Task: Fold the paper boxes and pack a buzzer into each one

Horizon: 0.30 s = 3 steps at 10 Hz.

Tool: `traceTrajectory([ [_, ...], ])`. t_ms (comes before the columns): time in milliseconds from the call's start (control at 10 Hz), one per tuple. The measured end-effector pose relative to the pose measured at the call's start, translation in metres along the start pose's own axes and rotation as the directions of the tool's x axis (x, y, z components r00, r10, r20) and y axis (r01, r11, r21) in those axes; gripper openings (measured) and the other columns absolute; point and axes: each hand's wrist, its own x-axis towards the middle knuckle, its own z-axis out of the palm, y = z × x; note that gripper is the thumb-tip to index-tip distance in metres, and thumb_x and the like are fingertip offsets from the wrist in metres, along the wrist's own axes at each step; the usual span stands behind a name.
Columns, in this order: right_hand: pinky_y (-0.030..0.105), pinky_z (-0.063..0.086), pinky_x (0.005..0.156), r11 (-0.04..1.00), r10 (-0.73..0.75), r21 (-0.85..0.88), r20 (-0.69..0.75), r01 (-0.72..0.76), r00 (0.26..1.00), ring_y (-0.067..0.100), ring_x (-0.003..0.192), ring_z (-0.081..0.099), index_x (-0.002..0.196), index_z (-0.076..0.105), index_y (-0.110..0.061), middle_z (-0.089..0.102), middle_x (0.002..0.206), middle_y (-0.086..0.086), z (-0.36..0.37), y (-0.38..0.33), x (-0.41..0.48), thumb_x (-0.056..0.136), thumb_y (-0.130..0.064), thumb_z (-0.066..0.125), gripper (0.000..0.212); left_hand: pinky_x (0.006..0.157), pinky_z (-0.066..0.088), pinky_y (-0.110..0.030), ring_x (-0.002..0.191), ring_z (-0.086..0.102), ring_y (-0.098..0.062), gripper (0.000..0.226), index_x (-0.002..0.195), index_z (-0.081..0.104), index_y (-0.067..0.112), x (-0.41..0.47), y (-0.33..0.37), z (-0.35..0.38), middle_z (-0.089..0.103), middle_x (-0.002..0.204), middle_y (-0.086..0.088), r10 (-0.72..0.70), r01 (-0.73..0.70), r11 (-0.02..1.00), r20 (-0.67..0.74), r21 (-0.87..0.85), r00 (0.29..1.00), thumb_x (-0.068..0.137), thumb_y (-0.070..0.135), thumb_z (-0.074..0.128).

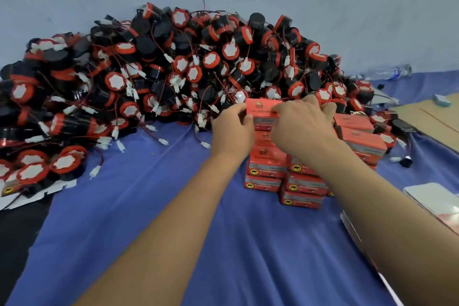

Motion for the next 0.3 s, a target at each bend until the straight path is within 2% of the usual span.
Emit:
traceTrajectory([
  [100, 0.057, 0.021, 0.109, 0.994, 0.026, -0.106, 0.169, -0.008, 0.985, 0.032, 0.129, 0.040, 0.114, 0.065, -0.025, 0.062, 0.120, 0.005, 0.016, 0.010, 0.022, 0.098, -0.038, 0.047, 0.027, 0.079, 0.054, -0.046, 0.084, 0.065, -0.027, 0.026, 0.115, 0.075, 0.010, 0.012, -0.013, 0.023, 0.076, 0.099, -0.010, -0.076, 0.063, 0.992, 0.118, 0.111, 0.990, 0.102, 0.009, 0.053],
  [200, 0.059, 0.023, 0.109, 0.978, -0.013, -0.203, 0.176, 0.049, 0.984, 0.033, 0.130, 0.037, 0.119, 0.065, -0.023, 0.058, 0.124, 0.005, 0.032, 0.017, 0.030, 0.101, -0.054, 0.042, 0.042, 0.079, 0.053, -0.049, 0.086, 0.067, -0.030, 0.028, 0.114, 0.075, 0.014, 0.011, -0.025, 0.031, 0.076, 0.096, -0.009, -0.088, 0.075, 0.993, 0.134, 0.096, 0.987, 0.102, 0.008, 0.051],
  [300, 0.058, 0.024, 0.110, 0.991, -0.029, -0.129, 0.104, 0.042, 0.994, 0.035, 0.137, 0.031, 0.133, 0.062, -0.024, 0.050, 0.139, 0.006, 0.035, 0.020, 0.029, 0.101, -0.057, 0.043, 0.049, 0.087, 0.055, -0.045, 0.098, 0.070, -0.025, 0.034, 0.129, 0.071, 0.016, 0.008, -0.031, 0.027, 0.077, 0.108, -0.008, -0.095, 0.088, 0.994, 0.131, 0.061, 0.987, 0.105, 0.012, 0.048],
])
